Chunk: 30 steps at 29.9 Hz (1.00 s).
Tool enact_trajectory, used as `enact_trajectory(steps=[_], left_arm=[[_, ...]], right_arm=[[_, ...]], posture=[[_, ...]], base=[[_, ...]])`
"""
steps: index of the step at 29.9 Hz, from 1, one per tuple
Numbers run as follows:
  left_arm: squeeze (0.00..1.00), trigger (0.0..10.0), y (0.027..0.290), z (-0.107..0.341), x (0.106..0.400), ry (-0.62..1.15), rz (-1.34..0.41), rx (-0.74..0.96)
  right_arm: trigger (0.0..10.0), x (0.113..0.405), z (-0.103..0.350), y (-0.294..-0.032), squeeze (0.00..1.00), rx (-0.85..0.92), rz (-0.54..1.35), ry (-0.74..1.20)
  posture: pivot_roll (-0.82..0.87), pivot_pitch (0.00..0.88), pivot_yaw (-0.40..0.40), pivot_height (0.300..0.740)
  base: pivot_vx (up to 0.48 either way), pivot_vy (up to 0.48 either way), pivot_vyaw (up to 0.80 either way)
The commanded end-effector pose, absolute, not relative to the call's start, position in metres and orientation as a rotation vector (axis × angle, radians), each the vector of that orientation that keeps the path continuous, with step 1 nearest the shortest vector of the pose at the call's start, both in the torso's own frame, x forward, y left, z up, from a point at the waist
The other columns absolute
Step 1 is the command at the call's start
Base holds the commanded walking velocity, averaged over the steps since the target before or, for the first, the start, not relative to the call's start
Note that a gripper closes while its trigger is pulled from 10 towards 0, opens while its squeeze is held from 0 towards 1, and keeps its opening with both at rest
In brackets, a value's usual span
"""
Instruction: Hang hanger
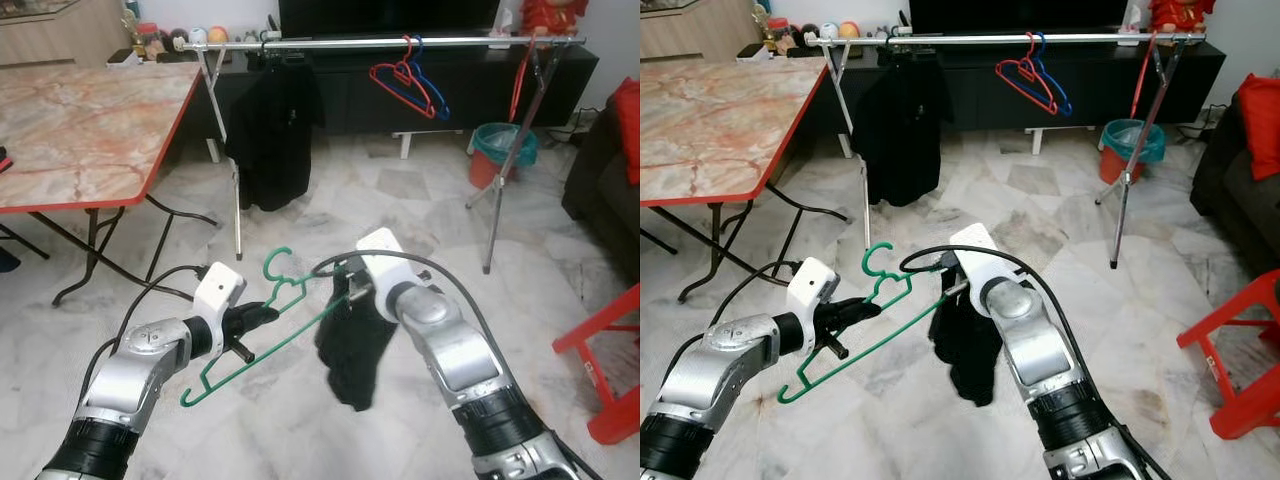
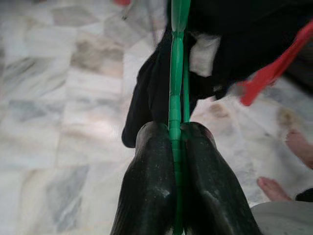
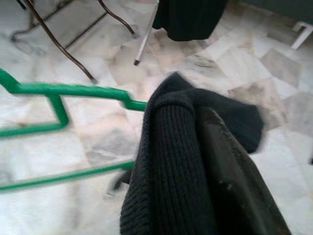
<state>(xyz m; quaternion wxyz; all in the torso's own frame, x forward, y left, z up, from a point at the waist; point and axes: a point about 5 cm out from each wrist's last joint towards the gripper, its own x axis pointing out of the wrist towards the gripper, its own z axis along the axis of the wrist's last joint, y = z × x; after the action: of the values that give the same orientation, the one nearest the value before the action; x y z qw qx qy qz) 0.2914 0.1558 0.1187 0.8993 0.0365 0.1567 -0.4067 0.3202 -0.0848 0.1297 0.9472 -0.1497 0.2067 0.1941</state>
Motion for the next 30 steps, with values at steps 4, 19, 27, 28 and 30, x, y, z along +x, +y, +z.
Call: enact_trajectory(steps=[4,19,27,28,30], left_arm=[[0.0,10.0,0.143,0.13,0.276,0.29,-1.016,0.012],[0.0,10.0,0.139,0.136,0.248,0.331,-1.243,-0.05],[0.0,10.0,0.142,0.132,0.266,0.315,-1.083,0.036],[0.0,10.0,0.148,0.128,0.277,0.316,-0.976,0.067],[0.0,10.0,0.153,0.129,0.284,0.301,-0.902,0.093]], right_arm=[[10.0,0.312,0.156,-0.051,0.0,-0.165,0.53,0.341],[10.0,0.335,0.154,-0.1,0.0,-0.371,0.321,0.326],[10.0,0.333,0.148,-0.096,0.0,-0.395,0.397,0.359],[10.0,0.329,0.147,-0.089,0.0,-0.386,0.427,0.359],[10.0,0.328,0.144,-0.086,0.0,-0.388,0.436,0.362]], posture=[[-0.05,0.01,0.031,0.74],[-0.05,0.011,0.029,0.74],[-0.05,0.013,0.032,0.74],[-0.05,0.013,0.032,0.74],[-0.05,0.014,0.033,0.74]], base=[[0.0,0.0,0.0],[0.0,0.0,0.0],[0.0,0.0,0.0],[0.0,0.0,0.0],[0.0,0.0,0.0]])
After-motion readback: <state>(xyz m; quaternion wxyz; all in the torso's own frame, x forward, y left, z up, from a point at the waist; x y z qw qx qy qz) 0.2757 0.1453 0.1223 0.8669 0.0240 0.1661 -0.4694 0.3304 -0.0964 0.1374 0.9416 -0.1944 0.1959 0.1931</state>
